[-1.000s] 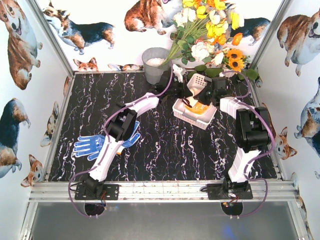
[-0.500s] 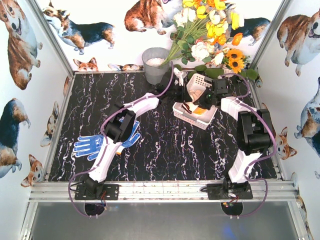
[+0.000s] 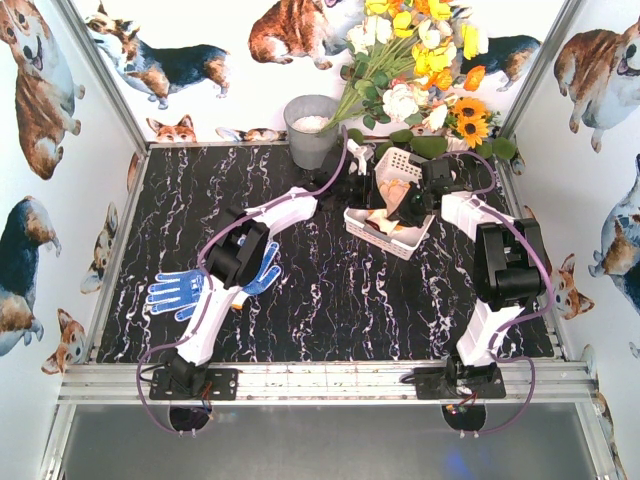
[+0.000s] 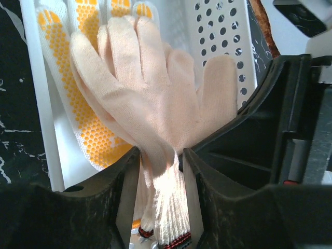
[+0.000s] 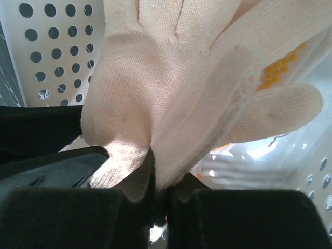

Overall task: Put the gloves into the storage basket
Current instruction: Place the glove in the bin.

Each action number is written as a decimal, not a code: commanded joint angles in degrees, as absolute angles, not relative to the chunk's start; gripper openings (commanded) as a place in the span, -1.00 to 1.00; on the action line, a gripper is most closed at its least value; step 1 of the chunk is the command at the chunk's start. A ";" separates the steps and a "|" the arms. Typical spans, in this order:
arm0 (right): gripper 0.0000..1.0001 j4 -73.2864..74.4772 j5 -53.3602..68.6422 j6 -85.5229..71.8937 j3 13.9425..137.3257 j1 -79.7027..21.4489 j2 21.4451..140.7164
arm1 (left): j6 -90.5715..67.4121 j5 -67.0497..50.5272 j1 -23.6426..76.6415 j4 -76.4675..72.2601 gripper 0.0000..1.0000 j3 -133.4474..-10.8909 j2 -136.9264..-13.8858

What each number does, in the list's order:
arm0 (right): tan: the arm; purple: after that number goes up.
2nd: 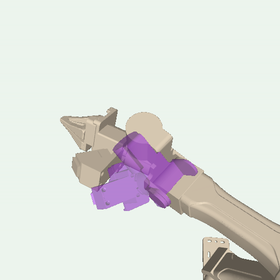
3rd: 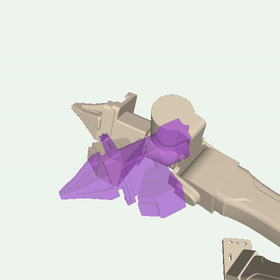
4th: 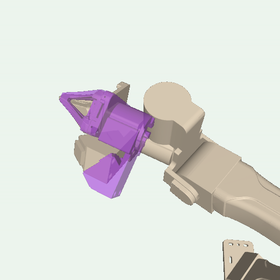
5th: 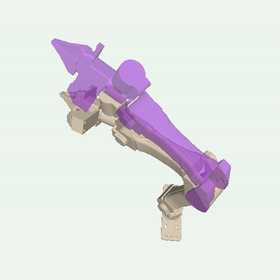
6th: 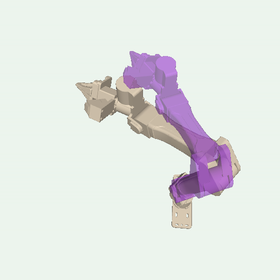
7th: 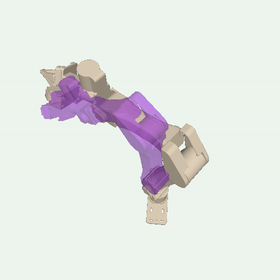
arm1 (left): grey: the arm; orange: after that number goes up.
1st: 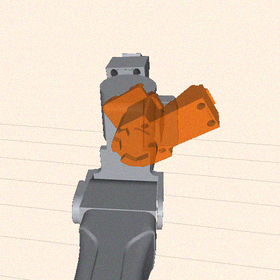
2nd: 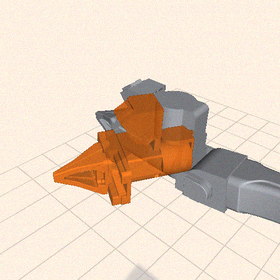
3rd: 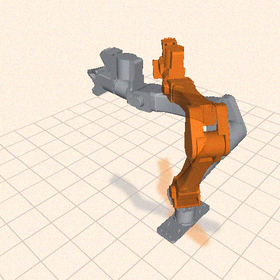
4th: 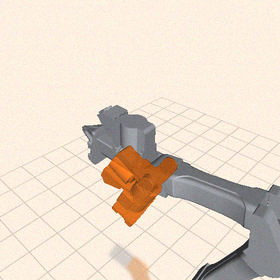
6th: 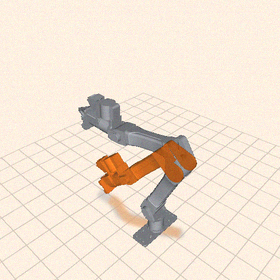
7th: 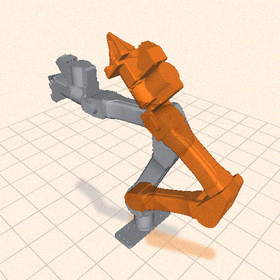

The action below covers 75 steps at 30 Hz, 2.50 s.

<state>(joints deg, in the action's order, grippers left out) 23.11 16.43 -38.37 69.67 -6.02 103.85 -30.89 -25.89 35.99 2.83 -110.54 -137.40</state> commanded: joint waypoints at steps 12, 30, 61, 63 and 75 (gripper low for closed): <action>-1.00 22.50 13.84 -36.39 72.26 -6.50 104.61 | -29.42 -23.73 36.27 0.26 -0.11 -108.28 -130.00; -0.86 13.80 10.24 -42.65 66.63 -6.86 104.66 | -26.95 -22.32 37.64 2.10 -0.09 -106.17 -128.85; -0.19 27.96 3.45 -30.60 73.94 -7.56 96.64 | -22.23 -10.28 38.41 -0.80 0.01 -89.16 -112.69; -0.29 27.57 3.60 -30.47 74.58 -7.64 98.10 | -22.30 -10.20 38.34 -0.87 0.01 -88.91 -112.59; -0.72 28.60 0.62 -30.54 76.75 -8.22 105.92 | -22.86 -10.15 37.84 -0.97 0.00 -87.56 -112.20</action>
